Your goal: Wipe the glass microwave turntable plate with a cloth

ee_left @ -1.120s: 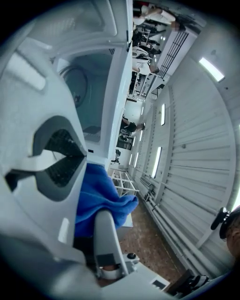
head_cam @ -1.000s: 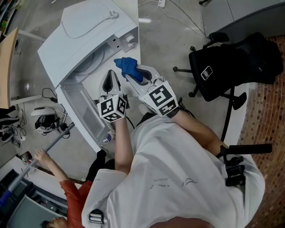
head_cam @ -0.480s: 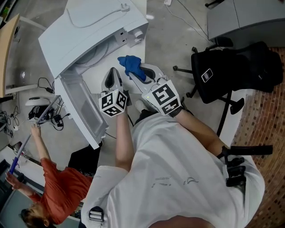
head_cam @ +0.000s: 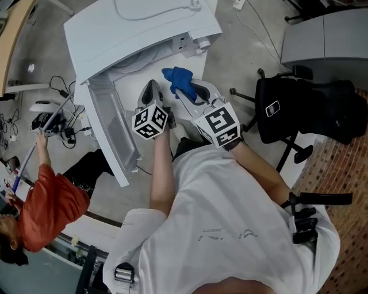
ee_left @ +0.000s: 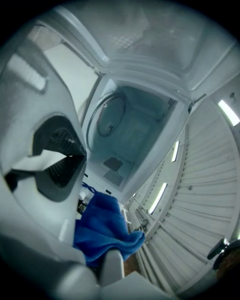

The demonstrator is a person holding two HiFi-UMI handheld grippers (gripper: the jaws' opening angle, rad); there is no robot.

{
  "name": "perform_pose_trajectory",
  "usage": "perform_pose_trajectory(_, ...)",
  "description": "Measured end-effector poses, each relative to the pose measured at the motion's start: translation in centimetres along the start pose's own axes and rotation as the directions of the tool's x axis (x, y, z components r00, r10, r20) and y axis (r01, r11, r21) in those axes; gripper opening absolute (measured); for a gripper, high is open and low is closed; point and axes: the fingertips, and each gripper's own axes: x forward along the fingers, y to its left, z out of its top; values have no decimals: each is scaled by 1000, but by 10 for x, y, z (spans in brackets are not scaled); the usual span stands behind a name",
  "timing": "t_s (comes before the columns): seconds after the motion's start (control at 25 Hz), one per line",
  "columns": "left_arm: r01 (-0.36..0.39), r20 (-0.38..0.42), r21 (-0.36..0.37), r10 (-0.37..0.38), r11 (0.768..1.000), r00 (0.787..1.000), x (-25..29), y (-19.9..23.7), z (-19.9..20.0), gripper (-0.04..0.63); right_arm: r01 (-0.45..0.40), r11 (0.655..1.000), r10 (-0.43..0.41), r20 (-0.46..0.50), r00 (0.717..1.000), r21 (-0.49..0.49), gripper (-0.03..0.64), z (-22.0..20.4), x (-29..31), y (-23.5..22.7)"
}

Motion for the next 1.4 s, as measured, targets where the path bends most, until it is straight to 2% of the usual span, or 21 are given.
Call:
perform_pose_trajectory(0.12,-30,18,-135,33,990,999,10,21,-3,0,-25,1000,25,-15,1000,-4,94,0,10,1)
perform_pose_trajectory(0.24,-1,25,-295,9,955,1000,26,35,-12,0,-43,999,43,-33,999,-6,94,-2,19,1)
perform_pose_trajectory(0.32,-2,18,-354,9,935,1000,37,44,-17,0,-51,999,51,-44,998,-8,94,-2,24,-1)
perform_pose_trajectory(0.36,-1,16,-375,8,927,1000,42,48,-17,37,-54,998,54,-48,997,-10,94,-2,26,-2)
perform_pose_trajectory(0.4,4,18,-401,3,916,1000,47,50,-17,108,-56,998,56,-52,997,-11,94,-2,29,-3)
perform_pose_trajectory(0.56,25,29,-513,-12,858,999,66,57,-20,237,-59,998,57,-65,996,-15,94,-1,36,-10)
perform_pose_trajectory(0.68,12,40,-592,14,806,999,79,69,-21,316,-59,998,58,-72,996,-19,94,0,39,-15)
perform_pose_trajectory(0.8,-5,76,-656,74,755,994,88,89,-12,318,-63,998,60,-82,995,-25,94,-1,41,-16)
perform_pose_trajectory(0.92,-23,90,-698,119,716,989,96,105,-7,318,-65,998,62,-92,994,-28,94,-5,40,-18)
perform_pose_trajectory(1.08,-51,76,-725,153,687,985,104,116,-7,281,-67,998,65,-92,994,-18,94,-6,38,-18)
perform_pose_trajectory(1.28,-62,66,-738,163,672,984,106,118,-9,255,-56,998,55,-91,994,-12,94,-8,33,-23)
perform_pose_trajectory(1.4,-47,91,-770,181,636,979,103,120,-9,235,-50,999,50,-85,995,-4,94,-8,28,-25)
